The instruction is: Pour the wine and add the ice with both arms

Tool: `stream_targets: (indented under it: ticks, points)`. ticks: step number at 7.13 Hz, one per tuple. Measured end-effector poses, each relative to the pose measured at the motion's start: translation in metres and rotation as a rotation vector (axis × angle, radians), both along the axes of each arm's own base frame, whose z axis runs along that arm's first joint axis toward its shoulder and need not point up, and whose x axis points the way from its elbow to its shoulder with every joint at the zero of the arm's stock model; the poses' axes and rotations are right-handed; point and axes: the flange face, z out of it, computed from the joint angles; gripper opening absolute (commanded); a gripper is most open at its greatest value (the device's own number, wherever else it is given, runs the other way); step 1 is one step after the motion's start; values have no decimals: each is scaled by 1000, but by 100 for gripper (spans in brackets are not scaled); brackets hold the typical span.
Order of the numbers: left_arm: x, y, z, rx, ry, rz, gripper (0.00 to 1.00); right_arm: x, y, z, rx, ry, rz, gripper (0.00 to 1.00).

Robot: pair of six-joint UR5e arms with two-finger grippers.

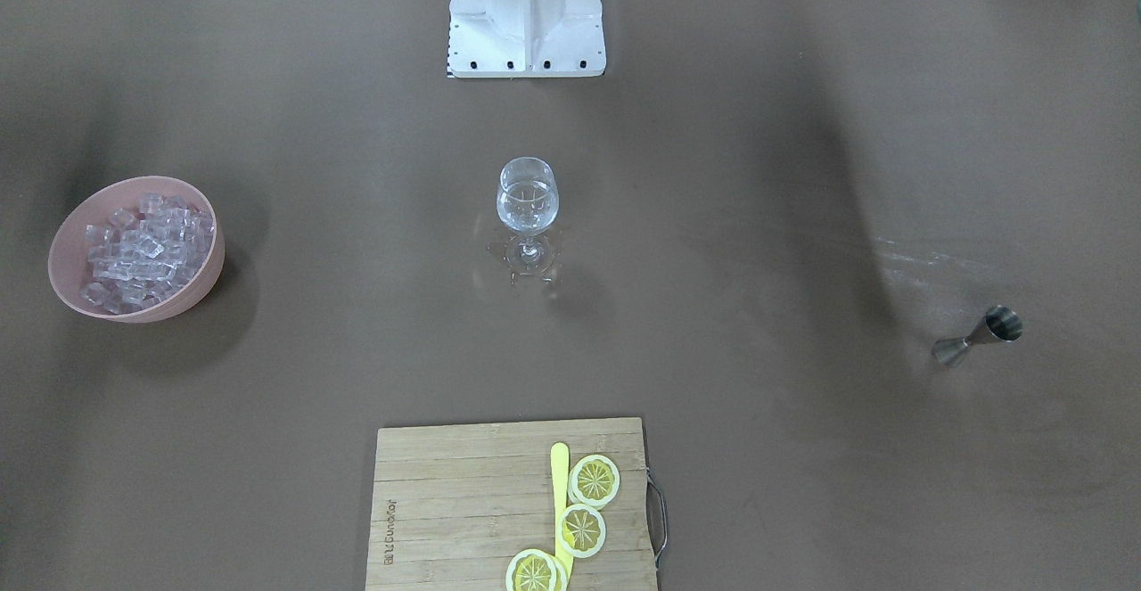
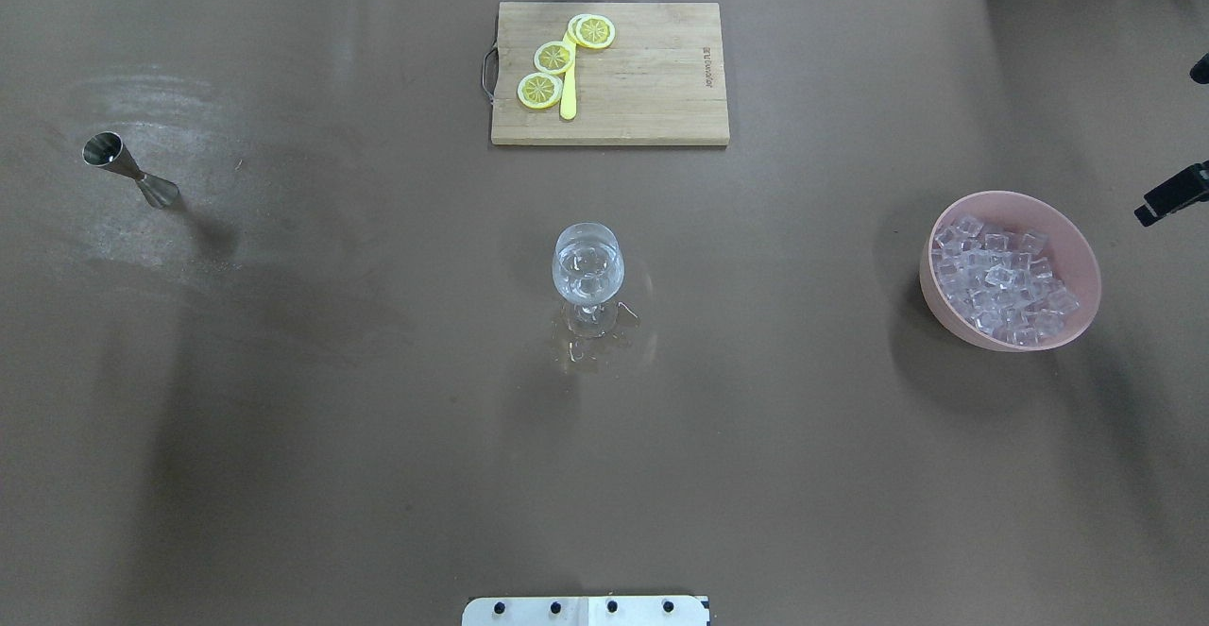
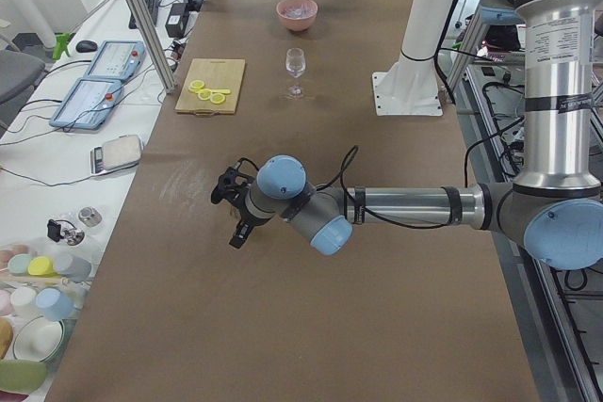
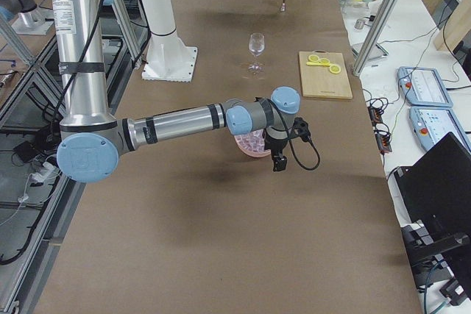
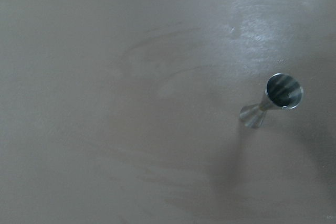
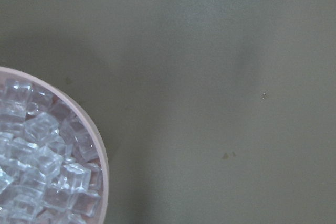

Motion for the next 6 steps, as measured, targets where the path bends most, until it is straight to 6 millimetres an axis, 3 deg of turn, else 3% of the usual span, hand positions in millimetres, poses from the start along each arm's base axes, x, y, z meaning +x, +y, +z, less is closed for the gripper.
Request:
stream_targets:
  ticks: [4, 6]
  points:
    - [13, 2, 48, 142, 33, -194, 98, -8, -3, -7, 16, -10, 4, 100]
    - [24, 6, 44, 182, 98, -238, 98, -9, 0, -3, 66, -25, 3, 100]
